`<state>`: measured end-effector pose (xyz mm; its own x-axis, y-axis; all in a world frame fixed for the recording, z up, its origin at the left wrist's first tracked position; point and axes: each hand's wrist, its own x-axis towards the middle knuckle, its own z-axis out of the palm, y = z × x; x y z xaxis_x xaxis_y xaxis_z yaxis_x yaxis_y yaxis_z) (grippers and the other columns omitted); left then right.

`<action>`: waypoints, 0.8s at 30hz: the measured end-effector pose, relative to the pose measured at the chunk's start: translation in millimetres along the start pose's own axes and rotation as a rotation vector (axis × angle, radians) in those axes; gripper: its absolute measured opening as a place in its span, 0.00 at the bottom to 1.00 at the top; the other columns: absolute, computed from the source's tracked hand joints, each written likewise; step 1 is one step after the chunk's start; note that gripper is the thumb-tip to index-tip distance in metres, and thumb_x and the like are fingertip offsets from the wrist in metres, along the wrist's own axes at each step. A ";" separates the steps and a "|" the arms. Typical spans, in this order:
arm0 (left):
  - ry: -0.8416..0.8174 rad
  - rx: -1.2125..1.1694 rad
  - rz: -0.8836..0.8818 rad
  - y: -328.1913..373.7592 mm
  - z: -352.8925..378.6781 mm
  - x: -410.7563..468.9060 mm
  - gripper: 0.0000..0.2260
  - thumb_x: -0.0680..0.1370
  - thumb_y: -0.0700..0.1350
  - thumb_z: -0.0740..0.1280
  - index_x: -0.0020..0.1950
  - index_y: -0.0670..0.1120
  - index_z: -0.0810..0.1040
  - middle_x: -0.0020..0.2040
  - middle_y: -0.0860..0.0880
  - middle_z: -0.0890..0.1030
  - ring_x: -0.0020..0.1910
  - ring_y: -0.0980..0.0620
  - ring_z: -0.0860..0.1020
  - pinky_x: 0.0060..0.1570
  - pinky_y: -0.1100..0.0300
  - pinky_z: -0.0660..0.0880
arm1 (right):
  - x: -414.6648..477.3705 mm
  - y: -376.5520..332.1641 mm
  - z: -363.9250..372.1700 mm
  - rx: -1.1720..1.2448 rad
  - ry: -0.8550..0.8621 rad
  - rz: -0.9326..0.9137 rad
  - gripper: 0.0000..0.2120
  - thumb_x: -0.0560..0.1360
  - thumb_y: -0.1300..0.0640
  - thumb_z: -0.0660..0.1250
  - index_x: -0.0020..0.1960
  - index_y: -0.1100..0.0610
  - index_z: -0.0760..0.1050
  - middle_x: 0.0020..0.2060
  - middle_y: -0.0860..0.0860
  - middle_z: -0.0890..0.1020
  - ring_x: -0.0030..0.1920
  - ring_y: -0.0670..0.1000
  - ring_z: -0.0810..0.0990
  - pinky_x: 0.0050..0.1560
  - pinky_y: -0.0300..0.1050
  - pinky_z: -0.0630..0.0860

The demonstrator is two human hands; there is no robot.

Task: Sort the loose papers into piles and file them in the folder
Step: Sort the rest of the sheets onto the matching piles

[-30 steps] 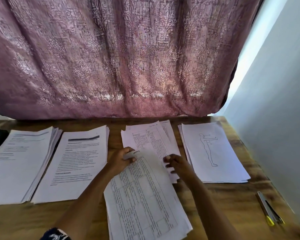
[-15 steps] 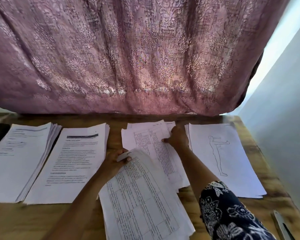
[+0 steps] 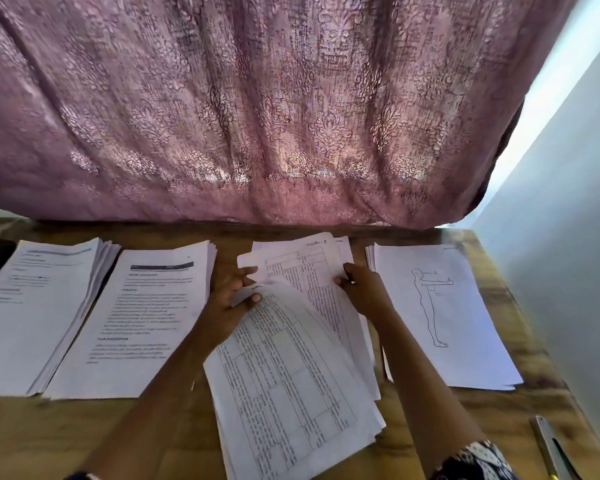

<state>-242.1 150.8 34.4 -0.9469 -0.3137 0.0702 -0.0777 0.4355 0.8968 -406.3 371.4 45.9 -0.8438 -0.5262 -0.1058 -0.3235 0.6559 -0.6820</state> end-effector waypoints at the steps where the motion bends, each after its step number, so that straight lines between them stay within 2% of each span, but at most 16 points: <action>1: 0.012 0.035 0.029 -0.6 0.0 1.9 0.20 0.78 0.52 0.65 0.68 0.46 0.72 0.66 0.58 0.71 0.59 0.72 0.71 0.55 0.78 0.67 | -6.5 1.3 -0.5 -0.018 -0.033 -0.020 0.08 0.81 0.54 0.61 0.44 0.55 0.70 0.51 0.52 0.79 0.50 0.54 0.80 0.44 0.42 0.73; 3: 0.019 0.058 0.079 3.3 -0.3 4.0 0.23 0.75 0.61 0.63 0.68 0.54 0.71 0.66 0.61 0.70 0.62 0.68 0.71 0.61 0.73 0.67 | -18.8 0.5 -0.5 -0.026 -0.106 -0.070 0.07 0.80 0.55 0.62 0.45 0.56 0.73 0.52 0.53 0.80 0.51 0.55 0.80 0.49 0.48 0.78; 4: 0.020 0.037 0.088 3.7 0.9 6.5 0.21 0.75 0.63 0.63 0.66 0.60 0.71 0.66 0.62 0.70 0.64 0.64 0.72 0.62 0.69 0.69 | -23.8 1.0 0.8 -0.025 -0.143 -0.099 0.06 0.80 0.56 0.62 0.45 0.57 0.74 0.52 0.54 0.80 0.51 0.55 0.79 0.52 0.51 0.79; 6: 0.039 0.004 0.100 7.0 4.4 10.7 0.16 0.75 0.59 0.65 0.63 0.65 0.72 0.67 0.61 0.71 0.63 0.57 0.74 0.62 0.64 0.72 | -32.4 2.2 3.0 -0.016 -0.216 -0.137 0.04 0.78 0.61 0.63 0.45 0.58 0.75 0.49 0.54 0.80 0.50 0.55 0.79 0.54 0.55 0.79; 7: 0.029 0.002 0.089 7.4 5.8 11.7 0.15 0.75 0.57 0.65 0.62 0.62 0.73 0.65 0.61 0.74 0.60 0.56 0.76 0.58 0.63 0.74 | -36.1 2.8 4.1 -0.011 -0.248 -0.143 0.03 0.78 0.63 0.63 0.46 0.59 0.76 0.49 0.54 0.80 0.49 0.55 0.80 0.54 0.55 0.79; 10: -0.035 0.013 0.021 8.2 9.1 10.7 0.12 0.75 0.57 0.66 0.52 0.51 0.74 0.45 0.64 0.80 0.46 0.58 0.81 0.41 0.66 0.75 | -45.6 1.2 4.6 0.034 -0.353 -0.127 0.06 0.78 0.65 0.63 0.52 0.62 0.77 0.49 0.54 0.80 0.50 0.54 0.80 0.54 0.51 0.80; 13: -0.042 -0.014 -0.008 4.1 10.7 8.3 0.10 0.75 0.52 0.68 0.52 0.49 0.73 0.40 0.62 0.79 0.43 0.59 0.81 0.37 0.69 0.74 | -43.5 -1.0 0.2 0.172 -0.507 0.007 0.08 0.79 0.64 0.61 0.54 0.59 0.77 0.49 0.52 0.81 0.48 0.52 0.81 0.49 0.42 0.80; 15: -0.029 -0.095 -0.049 0.8 9.9 8.9 0.11 0.75 0.48 0.68 0.56 0.51 0.74 0.48 0.57 0.81 0.47 0.55 0.81 0.41 0.69 0.76 | -30.0 0.2 -2.4 0.312 -0.416 0.134 0.06 0.80 0.61 0.61 0.49 0.56 0.77 0.47 0.53 0.82 0.47 0.53 0.81 0.49 0.45 0.78; 16: -0.033 -0.126 -0.067 -0.2 8.6 8.9 0.11 0.76 0.46 0.69 0.58 0.51 0.74 0.52 0.55 0.81 0.49 0.54 0.82 0.42 0.68 0.76 | -19.9 3.7 -2.8 0.304 -0.276 0.161 0.07 0.81 0.58 0.61 0.48 0.55 0.77 0.46 0.53 0.82 0.46 0.53 0.81 0.50 0.47 0.78; 19: -0.081 -0.154 -0.120 -1.7 3.5 11.2 0.12 0.77 0.46 0.69 0.60 0.49 0.77 0.51 0.53 0.83 0.50 0.50 0.83 0.45 0.62 0.79 | 21.0 20.4 0.5 -0.036 0.114 0.232 0.12 0.79 0.49 0.63 0.53 0.58 0.78 0.49 0.54 0.83 0.48 0.54 0.81 0.53 0.48 0.77; 22: -0.114 -0.185 -0.177 -0.5 1.5 14.1 0.15 0.76 0.50 0.69 0.56 0.40 0.77 0.46 0.49 0.85 0.45 0.46 0.84 0.42 0.59 0.79 | 53.9 30.0 6.7 -0.129 0.170 0.341 0.21 0.76 0.44 0.67 0.60 0.59 0.75 0.57 0.56 0.80 0.56 0.58 0.80 0.56 0.52 0.76; 24: -0.112 -0.218 -0.189 1.3 0.1 14.8 0.22 0.72 0.56 0.71 0.52 0.38 0.77 0.43 0.46 0.84 0.42 0.44 0.84 0.40 0.59 0.78 | 65.7 30.8 10.3 -0.146 0.153 0.362 0.25 0.73 0.41 0.69 0.61 0.58 0.75 0.58 0.56 0.80 0.57 0.58 0.79 0.56 0.54 0.76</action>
<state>-256.2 146.8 36.5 -0.9515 -0.2714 -0.1450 -0.1989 0.1829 0.9628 -467.3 351.5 10.5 -0.9644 -0.1682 -0.2042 -0.0422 0.8597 -0.5091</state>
